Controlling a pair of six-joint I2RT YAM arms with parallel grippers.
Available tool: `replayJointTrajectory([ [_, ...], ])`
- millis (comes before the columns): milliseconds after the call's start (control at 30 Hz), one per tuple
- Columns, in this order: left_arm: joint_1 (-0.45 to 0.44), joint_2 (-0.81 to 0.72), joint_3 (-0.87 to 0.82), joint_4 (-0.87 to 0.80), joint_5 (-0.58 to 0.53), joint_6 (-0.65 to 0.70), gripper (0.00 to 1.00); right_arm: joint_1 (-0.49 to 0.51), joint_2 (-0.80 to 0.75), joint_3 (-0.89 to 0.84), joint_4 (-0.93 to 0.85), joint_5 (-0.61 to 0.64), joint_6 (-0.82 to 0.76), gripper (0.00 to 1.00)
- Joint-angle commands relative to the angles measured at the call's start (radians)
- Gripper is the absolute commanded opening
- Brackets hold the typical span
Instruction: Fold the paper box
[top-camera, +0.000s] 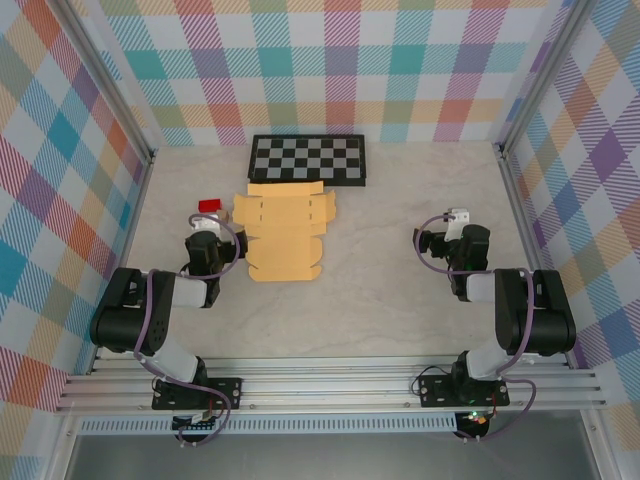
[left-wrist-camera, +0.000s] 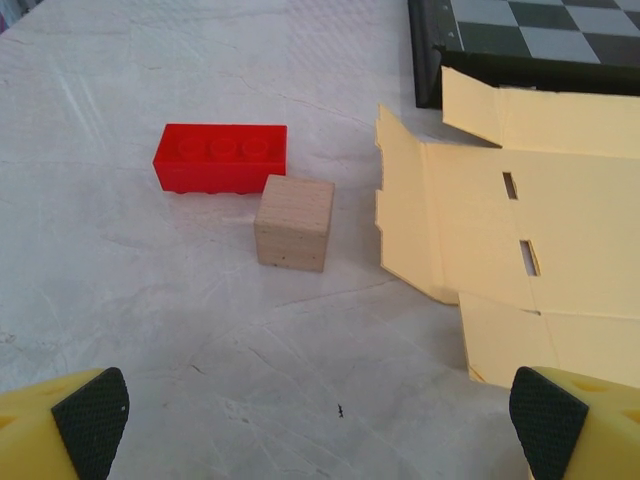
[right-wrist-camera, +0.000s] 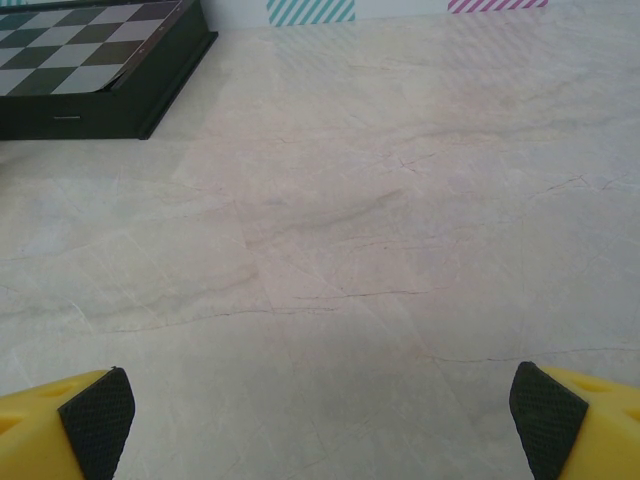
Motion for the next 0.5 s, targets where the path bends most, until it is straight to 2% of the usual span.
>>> replayJointTrajectory([
  [0, 0.009, -0.067, 0.051, -0.125, 0.033, 0.030, 1.00, 0.007, -0.021, -0.007, 0.000, 0.006, 0.014, 1.00],
  [100, 0.008, -0.156, 0.118, -0.338, -0.052, -0.010, 1.00, 0.007, -0.052, 0.025, -0.075, 0.057, 0.036, 1.00],
  [267, 0.001, -0.345, 0.137, -0.470, -0.201, -0.127, 1.00, 0.015, -0.167, 0.214, -0.506, 0.172, 0.118, 1.00],
  [367, 0.001, -0.442, 0.186, -0.614, -0.190, -0.224, 1.00, 0.046, -0.206, 0.347, -0.727, 0.177, 0.178, 1.00],
  [433, 0.007, -0.494, 0.273, -0.824, -0.200, -0.394, 1.00, 0.104, -0.218, 0.432, -0.838, 0.179, 0.172, 1.00],
  [467, 0.009, -0.512, 0.326, -0.936, -0.159, -0.459, 1.00, 0.144, -0.223, 0.470, -0.887, 0.182, 0.167, 1.00],
])
